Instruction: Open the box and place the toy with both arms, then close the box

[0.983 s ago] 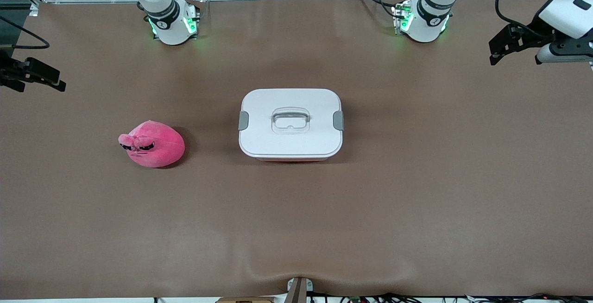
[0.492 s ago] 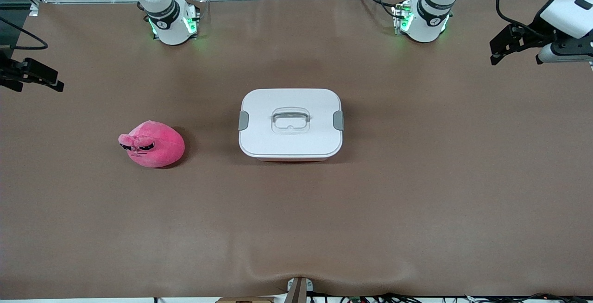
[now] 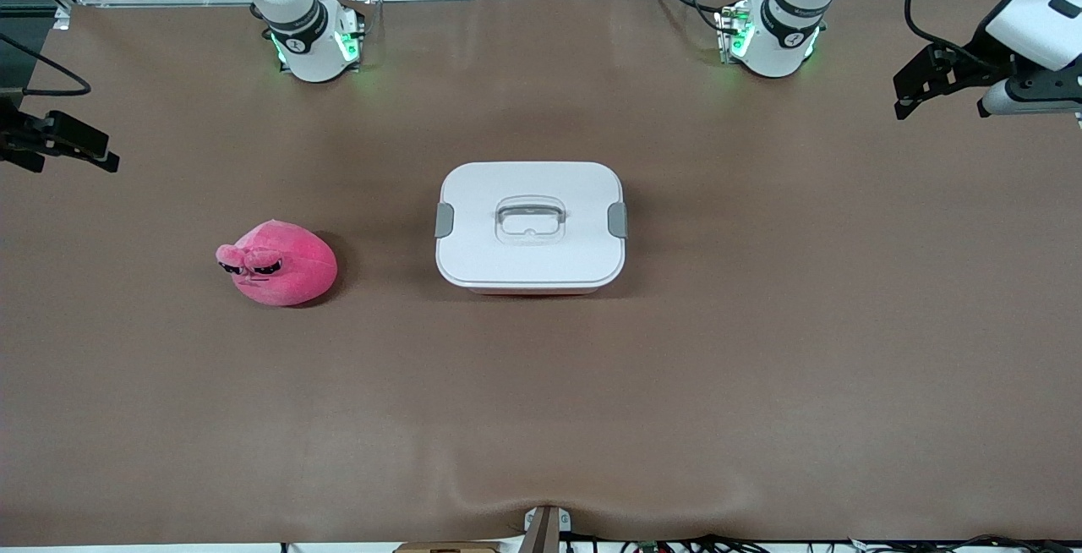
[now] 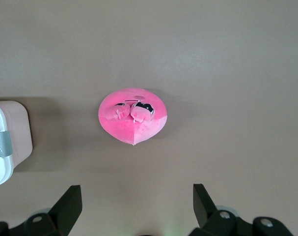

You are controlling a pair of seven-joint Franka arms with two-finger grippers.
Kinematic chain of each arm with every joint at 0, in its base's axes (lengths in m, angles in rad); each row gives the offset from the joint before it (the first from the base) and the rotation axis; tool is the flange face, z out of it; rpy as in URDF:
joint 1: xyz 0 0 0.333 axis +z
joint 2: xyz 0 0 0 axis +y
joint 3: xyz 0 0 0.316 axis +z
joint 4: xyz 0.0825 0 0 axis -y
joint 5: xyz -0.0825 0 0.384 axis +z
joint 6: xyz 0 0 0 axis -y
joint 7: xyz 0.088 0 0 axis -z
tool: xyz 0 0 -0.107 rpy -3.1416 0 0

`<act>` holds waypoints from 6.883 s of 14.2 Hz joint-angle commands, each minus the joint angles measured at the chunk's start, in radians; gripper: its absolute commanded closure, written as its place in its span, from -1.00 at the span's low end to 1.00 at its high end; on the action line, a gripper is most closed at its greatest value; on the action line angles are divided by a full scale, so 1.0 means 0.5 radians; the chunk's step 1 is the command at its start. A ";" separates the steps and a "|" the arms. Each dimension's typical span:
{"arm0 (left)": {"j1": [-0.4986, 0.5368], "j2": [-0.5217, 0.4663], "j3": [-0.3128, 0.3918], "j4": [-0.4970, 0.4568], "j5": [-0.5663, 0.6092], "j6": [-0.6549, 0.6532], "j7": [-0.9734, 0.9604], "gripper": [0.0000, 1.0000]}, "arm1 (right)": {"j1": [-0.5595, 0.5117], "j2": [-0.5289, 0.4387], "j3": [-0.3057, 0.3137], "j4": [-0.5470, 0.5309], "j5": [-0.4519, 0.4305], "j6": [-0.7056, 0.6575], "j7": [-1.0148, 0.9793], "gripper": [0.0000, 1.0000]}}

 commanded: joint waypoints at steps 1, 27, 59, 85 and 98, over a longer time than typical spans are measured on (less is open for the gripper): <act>-0.014 0.027 -0.020 0.016 -0.082 -0.009 -0.158 -1.00 | 0.001 0.023 0.006 0.002 -0.032 0.003 0.012 -1.00; -0.318 0.754 -1.011 -0.052 0.288 0.678 -2.842 -1.00 | 0.326 0.225 0.006 -0.982 -0.063 1.159 -0.013 -1.00; -0.827 1.534 -0.959 0.157 1.151 1.301 -5.568 0.78 | 0.280 0.403 0.003 -0.976 -0.146 1.123 -0.117 -0.39; -0.190 1.077 -0.987 0.411 0.403 0.807 -4.296 1.00 | 0.403 0.370 0.046 -0.096 -0.115 0.135 -0.485 1.00; 0.347 1.135 -0.965 0.313 0.408 0.740 -2.750 1.00 | 1.102 0.265 0.166 0.067 -0.118 0.123 -1.016 1.00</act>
